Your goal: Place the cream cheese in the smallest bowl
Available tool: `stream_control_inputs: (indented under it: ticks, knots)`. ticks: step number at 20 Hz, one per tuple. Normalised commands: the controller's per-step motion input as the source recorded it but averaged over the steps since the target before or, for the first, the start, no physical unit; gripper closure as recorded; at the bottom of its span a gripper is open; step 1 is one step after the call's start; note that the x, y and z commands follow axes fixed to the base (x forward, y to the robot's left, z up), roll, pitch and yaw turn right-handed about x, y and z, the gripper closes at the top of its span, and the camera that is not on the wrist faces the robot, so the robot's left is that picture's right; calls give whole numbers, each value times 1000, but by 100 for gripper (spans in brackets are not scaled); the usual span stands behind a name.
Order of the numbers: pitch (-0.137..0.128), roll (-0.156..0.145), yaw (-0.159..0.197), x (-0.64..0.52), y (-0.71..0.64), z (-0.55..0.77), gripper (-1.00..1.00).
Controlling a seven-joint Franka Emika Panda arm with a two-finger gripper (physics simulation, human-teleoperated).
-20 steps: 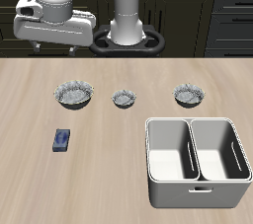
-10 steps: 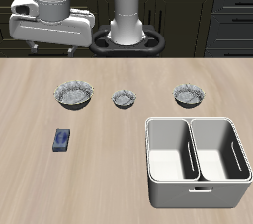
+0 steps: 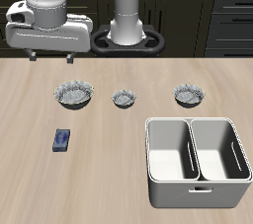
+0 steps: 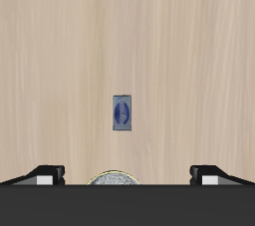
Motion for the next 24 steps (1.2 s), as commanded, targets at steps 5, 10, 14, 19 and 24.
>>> stream_control_inputs:
  ticks: [5, 10, 14, 19, 24]
  knots:
    - [1, 36, 30, 125, 21, -53, -100]
    - [2, 25, 9, 34, 58, -121, -100]
    - [5, 12, -11, 11, -8, -75, -100]
    - [-15, -19, -13, -59, -84, -159, -100]
    - [12, -4, -7, -34, -67, -316, -100]
